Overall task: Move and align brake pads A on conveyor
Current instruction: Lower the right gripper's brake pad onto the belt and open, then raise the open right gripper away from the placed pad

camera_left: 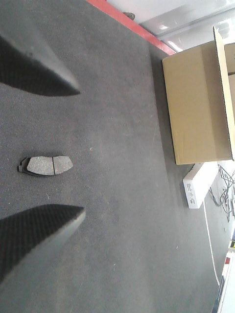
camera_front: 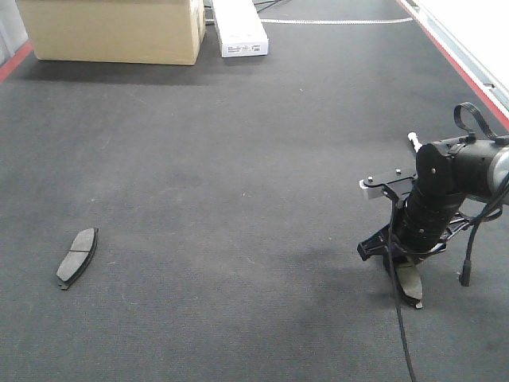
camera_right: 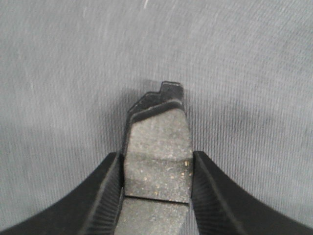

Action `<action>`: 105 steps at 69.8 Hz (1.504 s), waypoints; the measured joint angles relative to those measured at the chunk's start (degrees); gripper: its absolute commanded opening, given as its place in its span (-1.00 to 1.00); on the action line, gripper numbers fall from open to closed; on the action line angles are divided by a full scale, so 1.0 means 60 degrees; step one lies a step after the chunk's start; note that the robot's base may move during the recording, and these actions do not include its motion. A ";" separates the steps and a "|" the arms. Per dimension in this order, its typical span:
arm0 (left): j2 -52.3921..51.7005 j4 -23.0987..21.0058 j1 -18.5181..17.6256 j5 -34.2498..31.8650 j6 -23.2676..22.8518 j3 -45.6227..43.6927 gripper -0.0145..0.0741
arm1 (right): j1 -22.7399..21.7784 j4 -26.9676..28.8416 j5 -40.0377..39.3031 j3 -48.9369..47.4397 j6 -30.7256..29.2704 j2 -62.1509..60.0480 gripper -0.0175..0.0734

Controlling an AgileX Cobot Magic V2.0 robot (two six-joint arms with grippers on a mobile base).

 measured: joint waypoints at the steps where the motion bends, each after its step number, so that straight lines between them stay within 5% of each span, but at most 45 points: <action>1: 0.0000 0.0000 0.0000 0.0000 0.0000 0.0000 0.39 | 0.0000 0.0000 -0.0012 0.0000 0.0015 0.0000 0.20; 13: 0.0000 0.0000 0.0000 0.0000 0.0000 0.0000 0.39 | 0.0000 -0.0159 -0.0031 -0.0018 0.0402 -0.0109 0.46; 32: 0.0000 0.0000 0.0000 0.0000 0.0000 0.0000 0.39 | 0.0000 -0.0339 -0.0233 0.0297 0.0818 -0.1800 0.47; 78: 0.0000 0.0000 0.0000 0.0000 0.0000 0.0000 0.39 | 0.0000 0.0208 -0.4600 0.6193 0.1170 -1.0799 0.47; 105: 0.0000 0.0000 0.0000 0.0000 0.0000 0.0000 0.39 | 0.0000 0.0316 -0.5406 0.8502 0.1170 -1.4287 0.47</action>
